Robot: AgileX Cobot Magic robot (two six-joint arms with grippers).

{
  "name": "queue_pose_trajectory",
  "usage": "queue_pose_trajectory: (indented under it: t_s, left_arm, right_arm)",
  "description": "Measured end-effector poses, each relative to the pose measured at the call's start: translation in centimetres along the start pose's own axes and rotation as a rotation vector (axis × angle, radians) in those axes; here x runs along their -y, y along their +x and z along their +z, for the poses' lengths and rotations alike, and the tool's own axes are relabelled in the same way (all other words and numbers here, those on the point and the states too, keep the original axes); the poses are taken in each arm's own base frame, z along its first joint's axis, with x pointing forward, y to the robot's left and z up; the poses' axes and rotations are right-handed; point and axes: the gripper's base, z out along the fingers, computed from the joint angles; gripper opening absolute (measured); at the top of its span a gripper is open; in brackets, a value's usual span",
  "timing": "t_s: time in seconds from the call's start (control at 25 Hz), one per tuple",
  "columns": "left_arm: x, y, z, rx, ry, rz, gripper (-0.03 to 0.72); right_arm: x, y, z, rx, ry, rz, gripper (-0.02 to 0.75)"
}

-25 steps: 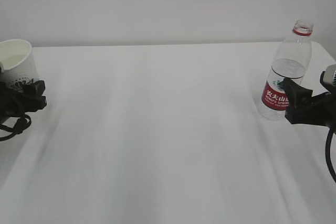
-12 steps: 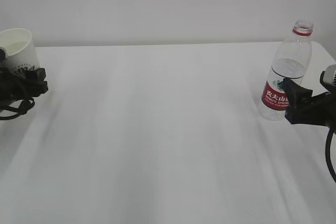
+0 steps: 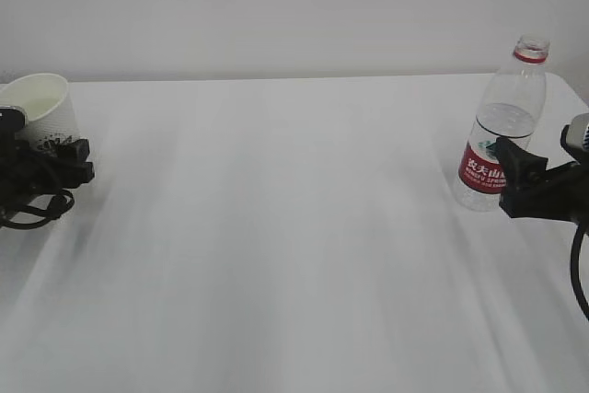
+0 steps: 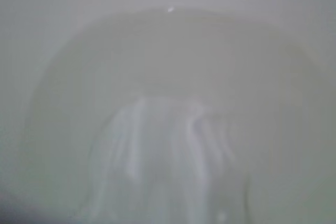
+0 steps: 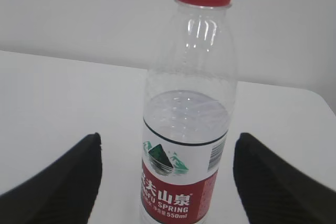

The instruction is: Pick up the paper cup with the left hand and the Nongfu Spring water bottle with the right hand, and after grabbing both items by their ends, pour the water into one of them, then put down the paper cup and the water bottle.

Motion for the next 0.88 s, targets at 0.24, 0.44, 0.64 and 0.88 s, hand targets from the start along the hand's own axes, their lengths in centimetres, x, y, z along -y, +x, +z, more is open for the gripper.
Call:
queue_pose_trajectory:
  t_s: [0.24, 0.44, 0.64, 0.88]
  left_arm:
    - [0.0, 1.2, 0.4, -0.011, -0.001, -0.019, 0.495]
    - [0.0, 1.1, 0.4, 0.011, 0.0, -0.025, 0.495]
    - [0.0, 1.4, 0.5, 0.016, 0.001, -0.062, 0.495]
    - [0.2, 1.8, 0.6, 0.003, 0.024, -0.059, 0.537]
  right_arm:
    - [0.0, 0.0, 0.0, 0.0, 0.0, 0.0, 0.594]
    - [0.0, 0.0, 0.0, 0.0, 0.0, 0.0, 0.593]
    - [-0.1, 0.0, 0.0, 0.001, -0.006, -0.003, 0.593]
    - [-0.1, 0.0, 0.0, 0.001, -0.007, -0.003, 0.593]
